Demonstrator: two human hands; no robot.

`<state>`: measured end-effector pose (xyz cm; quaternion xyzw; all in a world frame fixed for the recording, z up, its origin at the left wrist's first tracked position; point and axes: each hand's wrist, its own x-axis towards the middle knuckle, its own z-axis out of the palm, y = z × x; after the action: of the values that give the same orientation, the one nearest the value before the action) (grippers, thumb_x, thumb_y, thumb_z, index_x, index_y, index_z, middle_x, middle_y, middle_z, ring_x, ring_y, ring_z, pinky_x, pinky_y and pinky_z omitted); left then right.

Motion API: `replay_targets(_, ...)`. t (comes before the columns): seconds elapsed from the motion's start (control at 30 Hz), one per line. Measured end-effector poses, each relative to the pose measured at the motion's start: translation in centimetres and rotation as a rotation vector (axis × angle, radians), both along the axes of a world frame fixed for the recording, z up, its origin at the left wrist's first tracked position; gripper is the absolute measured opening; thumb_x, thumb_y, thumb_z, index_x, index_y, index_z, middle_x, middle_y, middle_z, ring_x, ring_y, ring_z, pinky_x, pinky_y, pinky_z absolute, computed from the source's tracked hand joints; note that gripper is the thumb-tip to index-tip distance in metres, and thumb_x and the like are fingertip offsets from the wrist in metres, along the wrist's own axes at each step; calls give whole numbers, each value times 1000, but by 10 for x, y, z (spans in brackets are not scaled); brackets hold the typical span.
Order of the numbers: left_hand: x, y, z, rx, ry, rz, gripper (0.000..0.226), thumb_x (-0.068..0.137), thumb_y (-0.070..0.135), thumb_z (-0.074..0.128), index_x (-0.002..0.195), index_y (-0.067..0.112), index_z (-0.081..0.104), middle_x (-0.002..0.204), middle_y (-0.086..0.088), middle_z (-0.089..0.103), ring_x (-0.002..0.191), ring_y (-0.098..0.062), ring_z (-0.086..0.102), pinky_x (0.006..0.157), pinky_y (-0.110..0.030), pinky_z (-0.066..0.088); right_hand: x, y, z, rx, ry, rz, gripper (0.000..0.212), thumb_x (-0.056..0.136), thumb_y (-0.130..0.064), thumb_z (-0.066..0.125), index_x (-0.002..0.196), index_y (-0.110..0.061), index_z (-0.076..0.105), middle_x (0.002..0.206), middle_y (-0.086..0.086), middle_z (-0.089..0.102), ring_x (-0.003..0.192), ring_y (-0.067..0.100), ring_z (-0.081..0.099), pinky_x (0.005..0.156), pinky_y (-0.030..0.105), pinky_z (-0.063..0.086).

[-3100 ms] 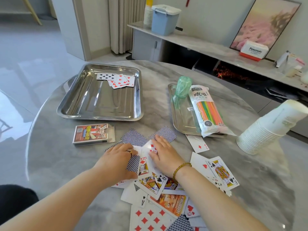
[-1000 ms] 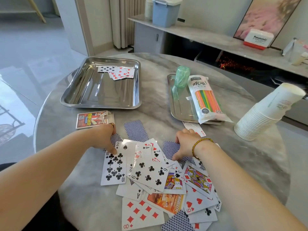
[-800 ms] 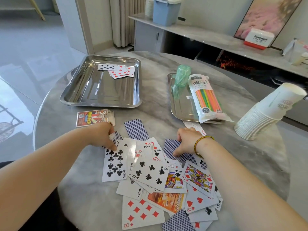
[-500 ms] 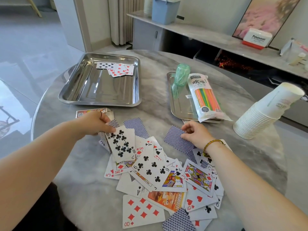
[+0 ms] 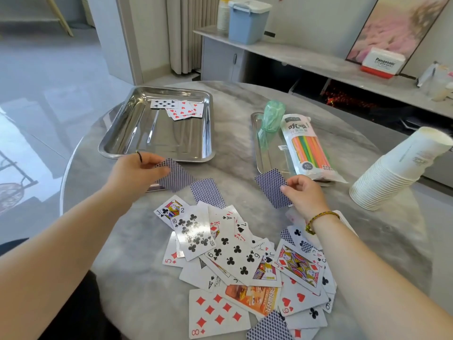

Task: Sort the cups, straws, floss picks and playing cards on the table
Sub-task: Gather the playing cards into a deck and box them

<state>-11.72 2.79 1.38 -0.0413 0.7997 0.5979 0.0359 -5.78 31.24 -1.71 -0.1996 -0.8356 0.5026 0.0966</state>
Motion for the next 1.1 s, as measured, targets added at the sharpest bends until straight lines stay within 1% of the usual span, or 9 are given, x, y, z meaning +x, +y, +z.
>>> replay_targets(0.07,14,4,3,-65,133,-71,28,78,2,66,66,27,63,49,20,60,52,6,55,50,1,37,5,-3,5,54,41,8,31,82,-4,63,65,-26,50,73,-10,54,86,18,53,84,33,45)
replay_targets(0.17,40,7,-1,-251,236,-411,39,75,3,69,60,39,63,69,24,63,73,9,59,70,-3,43,18,-12,14,293,155,111,32,75,-4,68,58,-27,55,74,-13,61,87,21,58,90,41,44)
replay_targets(0.3,56,9,-14,-701,232,-803,14,80,19,66,87,30,71,82,33,63,79,22,52,80,-9,44,44,-31,10,824,269,391,18,66,-28,51,52,-22,61,62,-9,65,69,18,59,62,34,42)
replay_targets(0.43,54,13,-15,-1020,168,-969,26,85,31,56,110,38,61,122,22,54,109,2,49,91,-13,40,51,-45,4,1040,40,664,11,71,-28,54,67,-25,64,76,-11,64,84,11,51,68,23,20)
replay_targets(0.5,54,11,-14,-1069,87,-1026,30,84,40,58,114,40,56,125,23,50,115,-1,46,93,-14,36,49,-45,5,1026,-136,778,17,84,-29,55,97,-22,63,105,-7,60,105,15,44,71,25,15)
replay_targets(0.6,46,12,-11,-995,14,-976,26,86,44,53,111,39,57,123,20,52,110,-2,49,94,-18,40,45,-45,9,923,-303,812,30,85,-36,56,113,-24,58,119,-7,54,115,14,38,85,22,21)
replay_targets(0.7,22,26,-14,-1046,189,-869,32,93,18,43,120,32,54,134,13,46,112,-8,51,89,-22,46,43,-40,12,833,-341,722,31,86,-34,56,115,-25,57,122,-7,54,118,13,39,94,21,25)
replay_targets(0.83,-12,58,-15,-1278,327,-985,69,86,-6,41,143,30,23,153,11,8,136,-15,27,83,-19,38,52,-14,12,907,-428,577,37,89,-25,52,125,-26,48,132,-5,45,124,17,35,100,25,29)
replay_targets(1.1,-42,88,-24,-1567,313,-1185,67,83,16,57,139,34,26,134,9,36,114,-19,52,89,-37,49,52,8,7,698,-566,629,52,85,-6,52,132,-25,41,140,0,29,131,18,24,104,24,28)
